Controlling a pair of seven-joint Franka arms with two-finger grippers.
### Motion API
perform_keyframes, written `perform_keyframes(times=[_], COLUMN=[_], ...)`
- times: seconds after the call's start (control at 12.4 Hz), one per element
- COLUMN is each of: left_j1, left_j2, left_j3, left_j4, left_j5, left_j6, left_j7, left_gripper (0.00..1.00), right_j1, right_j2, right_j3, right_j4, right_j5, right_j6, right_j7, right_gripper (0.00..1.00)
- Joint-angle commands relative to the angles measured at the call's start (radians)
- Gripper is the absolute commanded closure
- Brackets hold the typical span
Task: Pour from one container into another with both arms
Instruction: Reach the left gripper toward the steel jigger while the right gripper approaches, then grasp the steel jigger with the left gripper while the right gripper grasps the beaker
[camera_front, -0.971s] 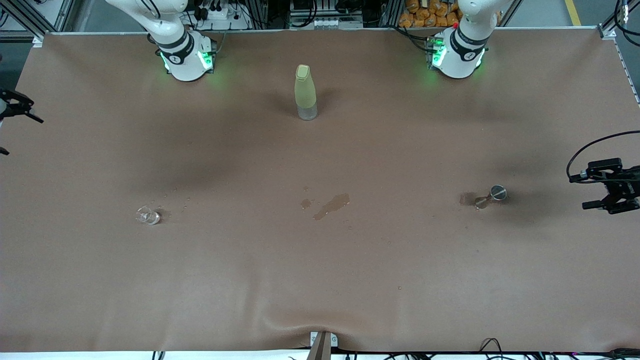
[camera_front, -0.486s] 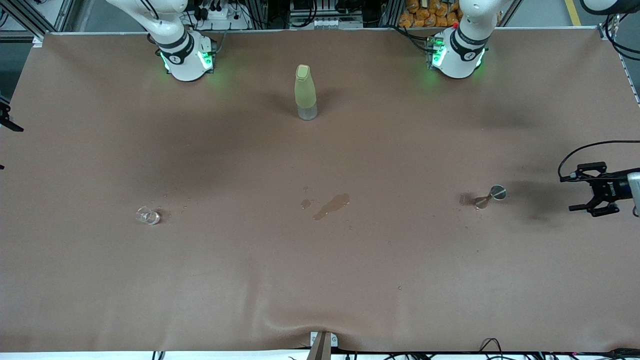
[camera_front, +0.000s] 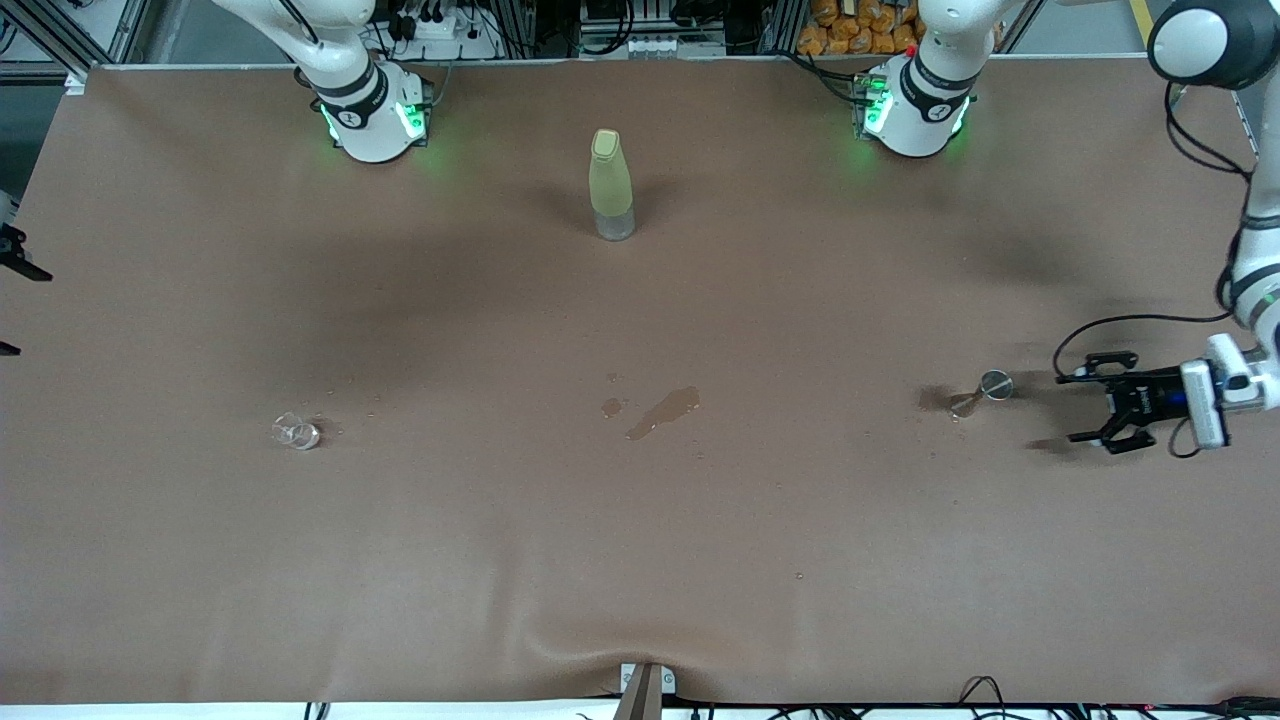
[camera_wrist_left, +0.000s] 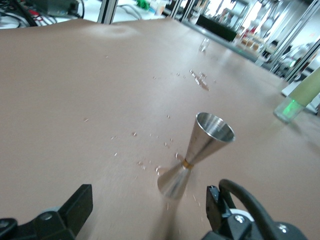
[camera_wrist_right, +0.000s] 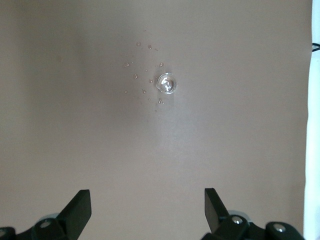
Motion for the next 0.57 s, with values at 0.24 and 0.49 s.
perform_keyframes(times=[0.24, 0.49], left_j1=[-0.025, -0.022], left_j2=[0.053, 0.096], left_j3=[-0.051, -0.051], left_j4=[0.007, 0.007], left_j5=[-0.048, -0.063], left_j6=[-0.069, -0.105], left_j7=[0.082, 0.234], left_gripper=[0.00, 0.00], right_j1=[-0.074, -0.074], right_j2=[0.177, 0.284], right_j3=[-0.021, -0.073], right_j4=[0.005, 0.005], right_j5=[0.240, 0.431], right_j6=[0.053, 0.053], right_j7=[-0.200, -0.355], right_gripper=[0.00, 0.00])
